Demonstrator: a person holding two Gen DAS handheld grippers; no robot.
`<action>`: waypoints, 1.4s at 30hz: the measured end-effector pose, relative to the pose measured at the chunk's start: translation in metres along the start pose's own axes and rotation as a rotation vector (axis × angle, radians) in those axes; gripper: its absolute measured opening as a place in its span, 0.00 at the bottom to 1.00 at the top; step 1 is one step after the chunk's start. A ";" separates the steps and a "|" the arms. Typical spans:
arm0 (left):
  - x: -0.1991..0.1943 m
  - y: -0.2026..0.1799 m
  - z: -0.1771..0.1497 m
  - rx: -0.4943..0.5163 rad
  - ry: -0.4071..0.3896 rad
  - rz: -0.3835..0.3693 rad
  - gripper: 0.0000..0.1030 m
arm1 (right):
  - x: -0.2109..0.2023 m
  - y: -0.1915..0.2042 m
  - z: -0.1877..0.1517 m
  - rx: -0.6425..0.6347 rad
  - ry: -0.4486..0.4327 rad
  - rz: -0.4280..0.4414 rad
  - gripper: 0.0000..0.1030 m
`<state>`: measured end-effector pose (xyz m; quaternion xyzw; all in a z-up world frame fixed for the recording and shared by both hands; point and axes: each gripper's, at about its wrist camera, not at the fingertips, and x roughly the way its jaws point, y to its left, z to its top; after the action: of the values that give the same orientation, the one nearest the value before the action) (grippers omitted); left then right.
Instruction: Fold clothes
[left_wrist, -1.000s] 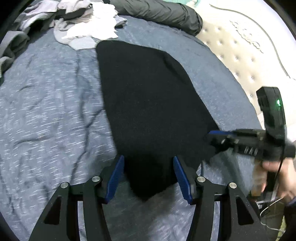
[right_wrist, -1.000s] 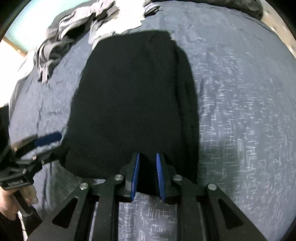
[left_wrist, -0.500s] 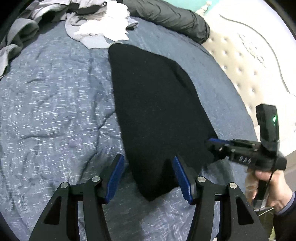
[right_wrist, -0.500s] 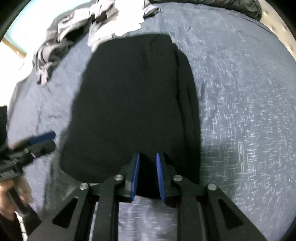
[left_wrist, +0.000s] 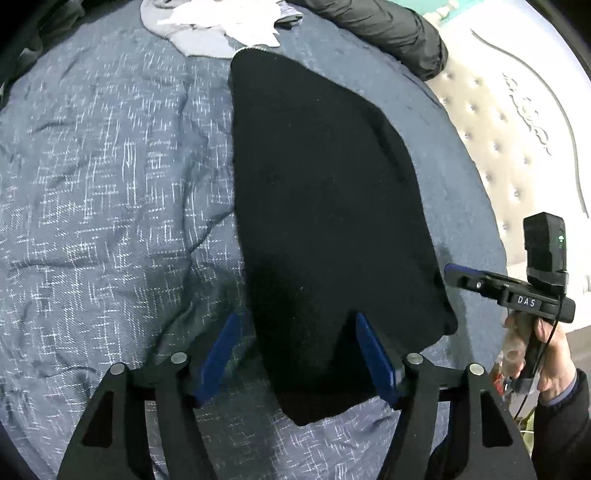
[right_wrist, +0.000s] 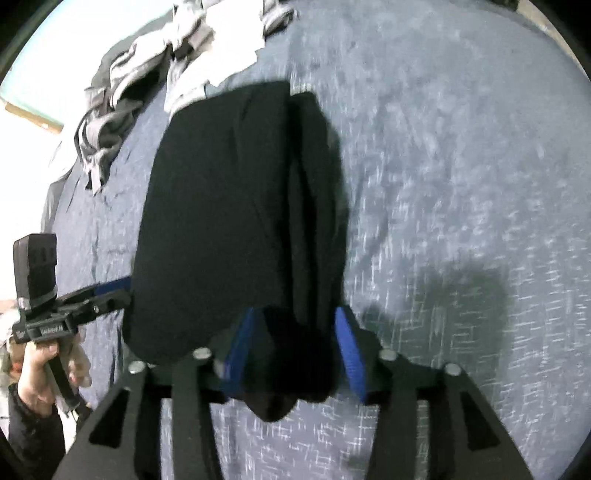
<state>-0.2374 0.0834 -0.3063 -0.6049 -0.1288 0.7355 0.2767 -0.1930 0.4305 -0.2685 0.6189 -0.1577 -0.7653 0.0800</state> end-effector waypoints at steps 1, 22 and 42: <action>0.004 0.002 -0.002 -0.020 0.018 -0.020 0.69 | 0.006 -0.001 -0.001 -0.003 0.023 0.003 0.52; 0.017 -0.006 -0.015 -0.032 -0.022 -0.051 0.65 | 0.056 0.005 -0.011 0.037 0.046 0.122 0.41; 0.004 -0.028 -0.018 0.075 -0.075 -0.011 0.54 | 0.044 0.032 -0.016 -0.078 -0.047 0.105 0.22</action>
<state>-0.2136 0.1058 -0.2991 -0.5654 -0.1150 0.7604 0.2982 -0.1898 0.3841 -0.3009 0.5881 -0.1619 -0.7798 0.1406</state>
